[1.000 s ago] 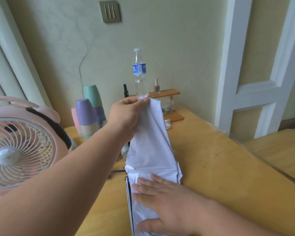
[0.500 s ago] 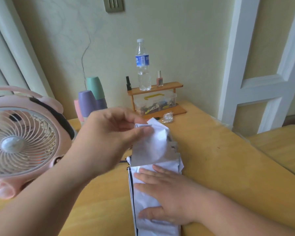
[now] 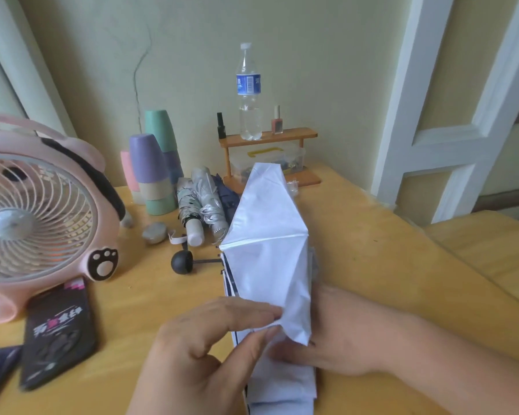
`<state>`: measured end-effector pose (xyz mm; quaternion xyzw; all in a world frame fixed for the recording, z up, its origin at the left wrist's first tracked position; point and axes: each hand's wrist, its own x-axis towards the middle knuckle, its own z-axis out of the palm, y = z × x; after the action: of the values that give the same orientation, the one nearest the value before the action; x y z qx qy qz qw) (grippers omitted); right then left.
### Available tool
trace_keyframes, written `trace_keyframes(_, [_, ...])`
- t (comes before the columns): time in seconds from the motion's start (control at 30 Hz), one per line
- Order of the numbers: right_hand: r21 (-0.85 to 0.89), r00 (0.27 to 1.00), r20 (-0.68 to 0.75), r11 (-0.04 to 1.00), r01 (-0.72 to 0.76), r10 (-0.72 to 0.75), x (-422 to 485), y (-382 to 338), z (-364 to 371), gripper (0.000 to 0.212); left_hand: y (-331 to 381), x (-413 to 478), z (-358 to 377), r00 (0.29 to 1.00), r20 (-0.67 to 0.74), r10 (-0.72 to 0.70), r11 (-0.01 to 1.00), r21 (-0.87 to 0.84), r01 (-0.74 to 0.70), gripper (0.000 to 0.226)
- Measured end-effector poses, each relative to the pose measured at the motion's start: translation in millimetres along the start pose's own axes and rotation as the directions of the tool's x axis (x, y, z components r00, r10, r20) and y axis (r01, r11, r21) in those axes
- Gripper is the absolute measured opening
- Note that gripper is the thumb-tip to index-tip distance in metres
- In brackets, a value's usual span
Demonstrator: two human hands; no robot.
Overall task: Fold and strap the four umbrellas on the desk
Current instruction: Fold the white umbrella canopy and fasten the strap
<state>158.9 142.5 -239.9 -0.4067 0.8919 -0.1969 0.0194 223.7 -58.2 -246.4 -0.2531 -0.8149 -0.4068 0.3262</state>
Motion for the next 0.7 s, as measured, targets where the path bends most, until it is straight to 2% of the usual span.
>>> trace_keyframes(0.1, [-0.162, 0.999, 0.019, 0.986, -0.035, 0.039, -24.0, 11.1, 4.4, 0.037, -8.1, -8.6, 0.2, 0.994, 0.095, 0.056, 0.998, -0.009, -0.056, 0.004])
trace_keyframes(0.13, [-0.168, 0.997, -0.027, 0.983, -0.074, 0.071, -34.0, 15.3, 10.5, 0.038, -12.7, -10.8, -0.2, 0.988, 0.140, 0.064, 0.998, -0.021, -0.062, 0.006])
trace_keyframes(0.2, [-0.038, 0.952, -0.265, 0.985, -0.166, 0.151, -53.0, 15.9, 21.8, 0.031, -19.6, -14.6, -0.7, 0.973, 0.226, 0.055, 0.998, -0.046, -0.046, 0.008])
trace_keyframes(0.23, [0.099, 0.897, -0.375, 0.972, -0.214, 0.236, -59.7, 13.5, 26.3, 0.024, -22.3, -16.2, -0.7, 0.966, 0.255, 0.046, 0.998, -0.048, -0.034, 0.009])
trace_keyframes(0.27, [0.254, 0.840, -0.421, 0.934, -0.253, 0.342, -63.6, 9.2, 29.7, 0.021, -23.6, -17.8, -0.7, 0.961, 0.274, 0.033, 0.999, -0.038, -0.023, 0.011])
trace_keyframes(0.3, [0.396, 0.809, -0.400, 0.877, -0.270, 0.430, -63.8, 3.1, 32.5, 0.023, -24.2, -19.1, -0.5, 0.958, 0.285, 0.021, 1.000, -0.018, -0.016, 0.011])
trace_keyframes(0.37, [0.582, 0.809, -0.320, 0.776, -0.243, 0.493, -59.6, -3.9, 37.4, 0.034, -25.3, -22.0, 0.8, 0.953, 0.302, 0.021, 0.999, 0.024, -0.029, 0.010])
trace_keyframes(0.5, [0.735, 0.851, -0.214, 0.653, -0.182, 0.479, -43.0, -8.2, 33.1, 0.052, -25.6, -25.4, 3.6, 0.948, 0.317, 0.041, 0.996, 0.062, -0.064, 0.012])
trace_keyframes(0.6, [0.875, 0.901, -0.054, 0.455, -0.165, 0.431, -37.0, -9.9, 26.0, 0.060, -23.8, -25.6, 3.7, 0.932, 0.358, 0.064, 0.995, 0.049, -0.087, 0.012])
trace_keyframes(0.63, [0.882, 0.914, -0.015, 0.436, -0.178, 0.404, -37.3, -11.2, 25.8, 0.062, -23.2, -25.7, 3.2, 0.925, 0.375, 0.064, 0.995, 0.052, -0.090, 0.011])
trace_keyframes(0.7, [0.844, 0.924, -0.005, 0.498, -0.202, 0.382, -40.8, -13.2, 31.5, 0.065, -22.7, -25.6, 1.7, 0.914, 0.402, 0.052, 0.994, 0.066, -0.086, 0.009])
